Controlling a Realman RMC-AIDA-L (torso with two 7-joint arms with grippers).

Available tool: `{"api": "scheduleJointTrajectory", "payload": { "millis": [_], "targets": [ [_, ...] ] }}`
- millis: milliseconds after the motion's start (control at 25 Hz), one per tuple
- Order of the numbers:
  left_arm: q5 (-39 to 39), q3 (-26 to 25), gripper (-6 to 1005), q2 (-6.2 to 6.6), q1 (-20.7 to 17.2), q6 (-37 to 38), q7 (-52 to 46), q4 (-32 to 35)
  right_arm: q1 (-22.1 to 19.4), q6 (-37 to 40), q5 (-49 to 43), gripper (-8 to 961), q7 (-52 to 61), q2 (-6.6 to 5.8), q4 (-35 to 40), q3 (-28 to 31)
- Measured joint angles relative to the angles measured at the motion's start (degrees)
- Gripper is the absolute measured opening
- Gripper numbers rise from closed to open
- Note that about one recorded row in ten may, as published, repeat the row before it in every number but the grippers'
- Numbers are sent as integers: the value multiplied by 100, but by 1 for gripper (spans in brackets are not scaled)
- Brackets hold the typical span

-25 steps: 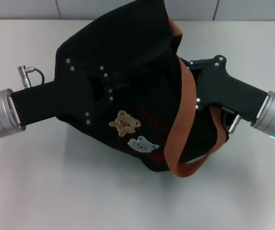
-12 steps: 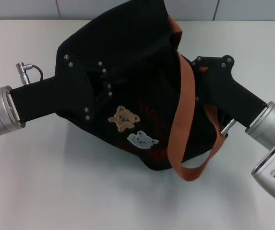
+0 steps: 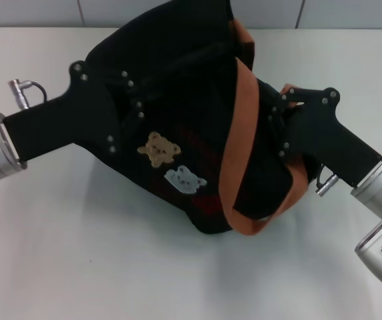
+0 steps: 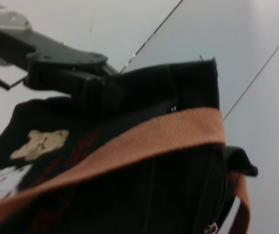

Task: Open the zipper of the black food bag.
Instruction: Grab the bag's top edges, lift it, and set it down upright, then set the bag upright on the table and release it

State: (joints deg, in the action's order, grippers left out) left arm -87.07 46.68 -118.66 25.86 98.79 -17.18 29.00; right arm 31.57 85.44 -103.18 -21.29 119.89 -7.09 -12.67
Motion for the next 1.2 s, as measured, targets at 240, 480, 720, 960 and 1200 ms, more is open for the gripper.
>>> {"api": "scheduleJointTrajectory", "payload": {
  "millis": [240,480,720,960,1200],
  "targets": [
    [0,-295,110,3,-65,-1,39,0,-163,-196,0,-3,-26,0,21,2],
    [2,-462,111,17,-146,0,42,1,-439,-200,19,-3,-40,-14,86,122],
    [8,-616,112,27,-231,5,14,5,-847,64,36,-3,193,-45,365,488],
    [257,-759,113,-2,-322,-74,10,-503,-885,482,47,-3,737,-17,244,1022],
    [1014,-1239,114,-22,-297,-669,131,-2123,-886,738,54,-2,1513,-8,-217,2263]
  ]
}}
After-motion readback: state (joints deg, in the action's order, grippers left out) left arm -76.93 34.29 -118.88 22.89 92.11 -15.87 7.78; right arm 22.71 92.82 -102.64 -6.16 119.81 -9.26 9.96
